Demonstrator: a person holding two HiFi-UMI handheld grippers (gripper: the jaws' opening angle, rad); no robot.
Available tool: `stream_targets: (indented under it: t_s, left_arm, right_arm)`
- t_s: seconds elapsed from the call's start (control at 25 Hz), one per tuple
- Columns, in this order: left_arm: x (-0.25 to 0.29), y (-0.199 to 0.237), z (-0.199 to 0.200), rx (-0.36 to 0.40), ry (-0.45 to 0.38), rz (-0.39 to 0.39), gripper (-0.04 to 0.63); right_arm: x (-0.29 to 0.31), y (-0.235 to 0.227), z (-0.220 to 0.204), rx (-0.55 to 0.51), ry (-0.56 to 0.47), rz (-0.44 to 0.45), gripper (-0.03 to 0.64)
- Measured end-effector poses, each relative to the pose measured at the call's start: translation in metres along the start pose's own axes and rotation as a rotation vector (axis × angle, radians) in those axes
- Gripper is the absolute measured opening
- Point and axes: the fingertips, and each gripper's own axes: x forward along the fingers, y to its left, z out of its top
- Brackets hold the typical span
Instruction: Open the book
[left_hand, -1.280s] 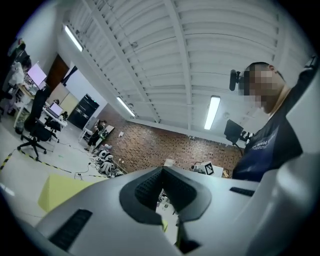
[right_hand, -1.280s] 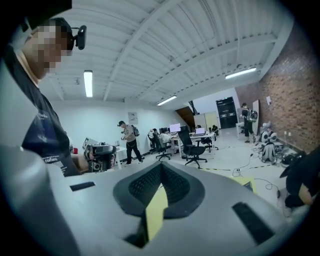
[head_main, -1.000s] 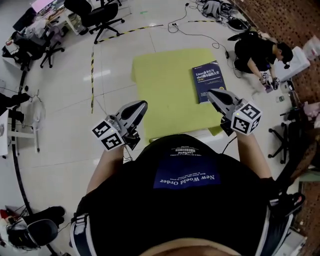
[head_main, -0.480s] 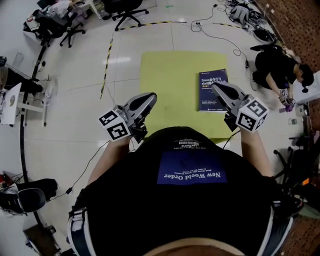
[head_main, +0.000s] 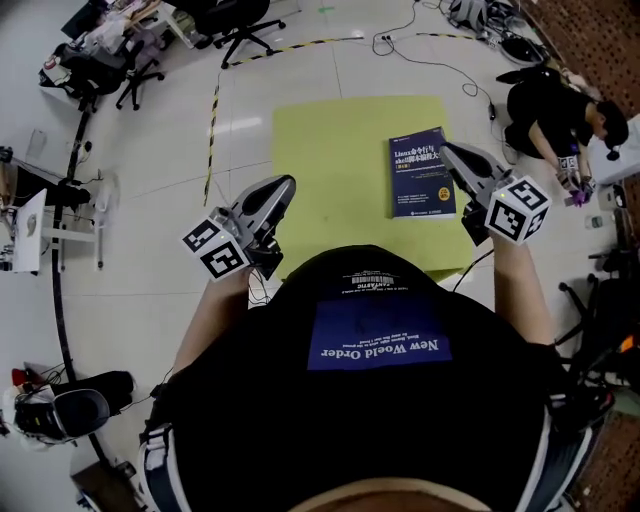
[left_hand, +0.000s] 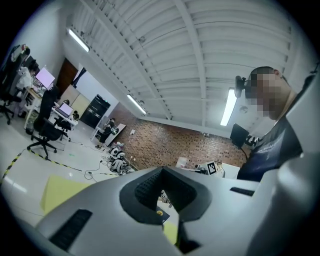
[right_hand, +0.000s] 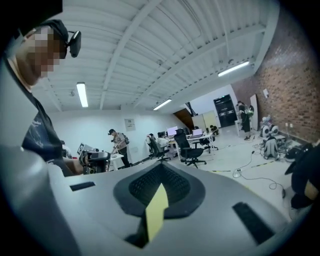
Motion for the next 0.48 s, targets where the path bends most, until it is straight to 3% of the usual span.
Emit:
stream_targets:
  t_s: [0.16,0.4,0.48]
  left_arm:
    - [0.059,0.004,-0.006,0.005,0.083,-0.019,-0.005]
    - [0.140,0.032,-0.065,-0.021,0.234,-0.047,-0.005]
    - [0.174,0.038,-0.096,-0.052,0.269,-0.070,-0.005]
  right_arm:
    - [-0.028,-0.073,-0.007,0.107,0.016,-0.097,-0.014]
    - [-0.045,-0.153,-0.081,0.255,0.070,-0.197,-0.014]
    - [-0.046,-0.174,-0.116,0.341,0.096,-0.168,0.247]
